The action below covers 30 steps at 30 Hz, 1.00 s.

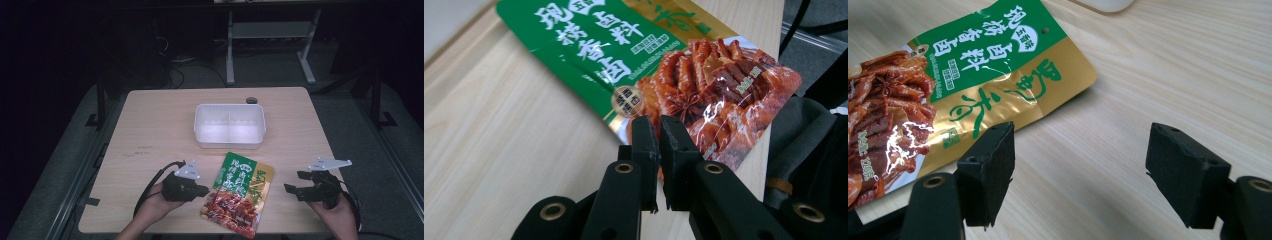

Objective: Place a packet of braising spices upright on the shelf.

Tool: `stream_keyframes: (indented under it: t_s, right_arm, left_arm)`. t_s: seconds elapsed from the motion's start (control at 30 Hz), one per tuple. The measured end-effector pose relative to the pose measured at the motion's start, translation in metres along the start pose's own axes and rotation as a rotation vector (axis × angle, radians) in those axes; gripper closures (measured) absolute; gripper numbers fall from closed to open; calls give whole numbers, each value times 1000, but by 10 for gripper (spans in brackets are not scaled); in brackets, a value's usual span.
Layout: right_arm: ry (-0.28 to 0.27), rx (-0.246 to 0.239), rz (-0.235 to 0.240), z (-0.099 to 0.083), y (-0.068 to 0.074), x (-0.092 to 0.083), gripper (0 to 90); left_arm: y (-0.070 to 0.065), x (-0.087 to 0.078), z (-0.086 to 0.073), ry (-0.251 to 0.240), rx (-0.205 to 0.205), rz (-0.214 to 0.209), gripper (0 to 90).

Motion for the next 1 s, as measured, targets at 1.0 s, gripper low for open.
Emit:
stream_keyframes:
  t_s: [1.0]
  right_arm:
    - [179,-52,103,50,13,68,307]
  left_arm:
    - [5,42,-6,127,-19,-61,854]
Point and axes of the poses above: each handheld gripper's, and its own axes: x roughly forward along the jaws, z roughly out of its top, y roughly to its left, the point moved 2 cm from there along x, roughly forward along the jaws, and after that the axes turned 15 degrees about -z, right-handed, at the moved point
